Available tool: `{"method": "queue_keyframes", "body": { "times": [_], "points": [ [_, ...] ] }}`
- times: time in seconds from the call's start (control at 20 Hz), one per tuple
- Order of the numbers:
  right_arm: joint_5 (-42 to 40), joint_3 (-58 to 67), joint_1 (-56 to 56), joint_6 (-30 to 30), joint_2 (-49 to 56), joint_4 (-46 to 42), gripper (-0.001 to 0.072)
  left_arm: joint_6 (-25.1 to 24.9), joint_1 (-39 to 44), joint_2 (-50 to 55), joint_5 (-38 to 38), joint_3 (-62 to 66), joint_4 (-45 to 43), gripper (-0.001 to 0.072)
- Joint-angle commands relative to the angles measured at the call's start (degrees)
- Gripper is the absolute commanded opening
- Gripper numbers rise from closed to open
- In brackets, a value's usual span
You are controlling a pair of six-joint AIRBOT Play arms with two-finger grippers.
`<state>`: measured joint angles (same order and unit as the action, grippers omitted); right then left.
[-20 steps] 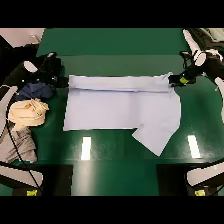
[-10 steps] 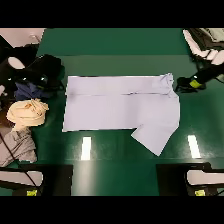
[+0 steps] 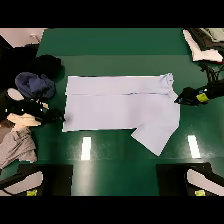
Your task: Fold the shirts.
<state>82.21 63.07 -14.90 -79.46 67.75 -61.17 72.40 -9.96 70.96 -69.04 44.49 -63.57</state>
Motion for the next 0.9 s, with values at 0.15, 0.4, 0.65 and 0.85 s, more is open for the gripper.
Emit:
{"method": "queue_keyframes", "body": {
  "times": [0.15,0.4,0.65,0.85],
  "points": [
    [-0.15,-2.10,-0.28,0.68,-3.76,1.51,0.0303,-0.90,-0.02,-1.92,3.67,-7.67,5.18,0.0540],
    [2.23,-2.21,-1.07,0.20,-4.72,-0.52,0.0304,-1.29,-0.02,-1.92,3.21,-7.89,6.03,0.0183],
    [3.13,-11.93,-8.31,-0.24,-7.74,-3.41,0.0308,-2.60,-0.02,-2.36,1.99,-4.20,6.80,0.0021],
    [1.66,-25.59,-15.85,-0.17,-11.19,-3.26,0.0389,-2.56,-0.02,-2.34,1.14,-0.28,7.23,0.0021]
  ]
}}
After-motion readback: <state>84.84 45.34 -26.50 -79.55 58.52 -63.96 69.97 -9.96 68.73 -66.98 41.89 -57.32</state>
